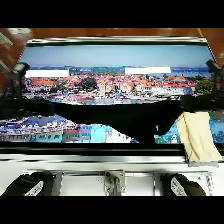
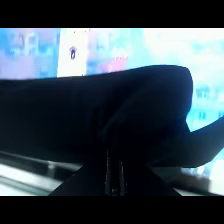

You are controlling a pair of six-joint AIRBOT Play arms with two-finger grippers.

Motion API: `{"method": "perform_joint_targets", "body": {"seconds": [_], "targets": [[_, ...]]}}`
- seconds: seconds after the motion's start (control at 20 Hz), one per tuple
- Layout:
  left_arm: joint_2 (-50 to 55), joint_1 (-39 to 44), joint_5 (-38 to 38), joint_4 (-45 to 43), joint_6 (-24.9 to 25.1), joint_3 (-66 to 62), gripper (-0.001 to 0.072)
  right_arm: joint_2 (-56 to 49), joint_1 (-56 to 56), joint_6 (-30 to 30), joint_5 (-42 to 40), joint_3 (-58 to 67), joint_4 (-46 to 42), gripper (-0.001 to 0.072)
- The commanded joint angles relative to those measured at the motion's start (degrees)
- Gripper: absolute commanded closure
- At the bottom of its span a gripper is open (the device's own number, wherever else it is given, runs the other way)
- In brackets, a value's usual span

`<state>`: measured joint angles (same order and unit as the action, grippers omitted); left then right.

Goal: Fold the shirts.

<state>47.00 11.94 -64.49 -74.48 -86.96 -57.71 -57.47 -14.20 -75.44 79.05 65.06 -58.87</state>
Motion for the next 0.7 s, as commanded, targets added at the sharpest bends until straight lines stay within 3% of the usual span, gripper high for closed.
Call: {"method": "perform_joint_targets", "body": {"seconds": [0.0,0.15,0.3,0.35,0.4,0.45,0.55,0.65], "targets": [[2.19,0.0,12.07,7.54,-0.81,7.65,0.0671,-9.9,0.02,0.37,-17.53,-3.69,10.45,0.0641],[7.13,0.04,16.17,11.3,-0.79,8.04,0.0671,-17.97,1.9,0.5,-25.49,-3.69,16.44,0.0641],[12.24,0.37,16.5,12.0,-0.79,8.04,0.0671,-24.65,7.1,0.5,-24.85,-3.69,15.28,0.0636],[13.38,0.46,16.5,11.98,-0.79,8.0,0.067,-25.81,8.48,0.5,-24.33,-3.69,14.73,0.0527],[13.86,0.46,16.46,11.96,-0.76,7.93,0.067,-26.12,8.94,0.52,-23.21,-3.69,14.67,0.0275],[13.77,0.44,16.46,11.91,-0.72,7.89,0.067,-25.79,8.46,1.01,-20.72,-3.19,14.45,0.0126],[12.96,0.33,15.96,11.93,0.59,7.82,0.067,-23.91,5.22,1.84,-10.47,0.13,9.49,0.012],[12.24,0.33,15.3,11.69,0.98,7.82,0.067,-20.52,0.35,0.57,2.23,3.1,-5.01,0.012]]}}
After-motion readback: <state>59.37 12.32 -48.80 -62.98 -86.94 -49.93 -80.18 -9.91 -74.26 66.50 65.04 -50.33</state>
